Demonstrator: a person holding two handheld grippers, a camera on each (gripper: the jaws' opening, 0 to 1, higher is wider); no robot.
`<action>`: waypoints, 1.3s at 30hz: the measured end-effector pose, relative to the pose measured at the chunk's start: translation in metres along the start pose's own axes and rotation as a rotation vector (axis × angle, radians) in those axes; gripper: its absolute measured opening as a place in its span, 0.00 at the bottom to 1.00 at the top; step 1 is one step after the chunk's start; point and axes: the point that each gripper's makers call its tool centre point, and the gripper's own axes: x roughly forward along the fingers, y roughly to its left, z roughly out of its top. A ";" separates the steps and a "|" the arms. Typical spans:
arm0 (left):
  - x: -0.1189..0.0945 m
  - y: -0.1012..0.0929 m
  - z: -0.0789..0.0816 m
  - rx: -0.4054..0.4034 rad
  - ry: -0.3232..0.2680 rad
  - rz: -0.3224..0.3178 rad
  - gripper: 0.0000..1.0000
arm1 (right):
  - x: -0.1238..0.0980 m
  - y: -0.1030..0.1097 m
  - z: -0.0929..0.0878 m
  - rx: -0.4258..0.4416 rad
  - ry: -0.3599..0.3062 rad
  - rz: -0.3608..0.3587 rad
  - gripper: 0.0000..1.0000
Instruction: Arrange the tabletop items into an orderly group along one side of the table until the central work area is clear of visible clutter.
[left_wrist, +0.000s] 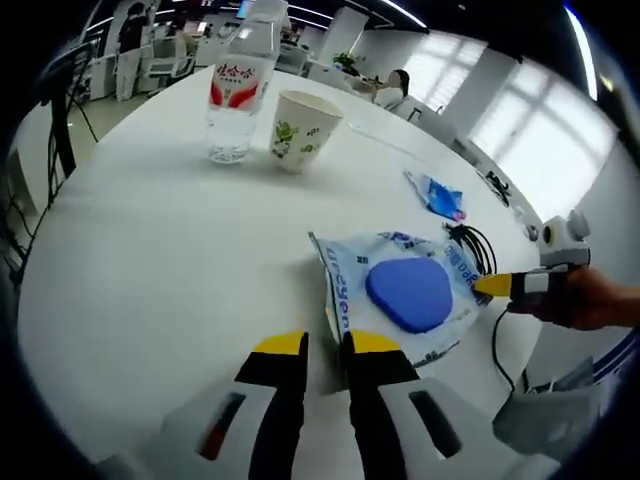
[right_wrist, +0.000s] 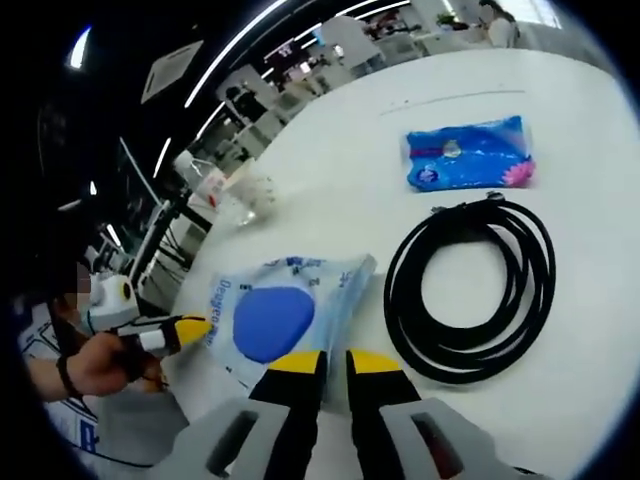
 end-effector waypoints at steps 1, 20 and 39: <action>-0.003 -0.002 -0.001 0.000 -0.002 -0.005 0.12 | -0.001 -0.001 -0.001 -0.001 0.001 -0.001 0.08; -0.013 -0.009 -0.005 0.006 -0.006 -0.062 0.10 | -0.006 -0.001 -0.002 -0.029 -0.011 0.015 0.10; -0.011 -0.016 -0.010 -0.008 0.001 -0.085 0.09 | 0.000 -0.002 -0.001 -0.038 -0.004 0.014 0.14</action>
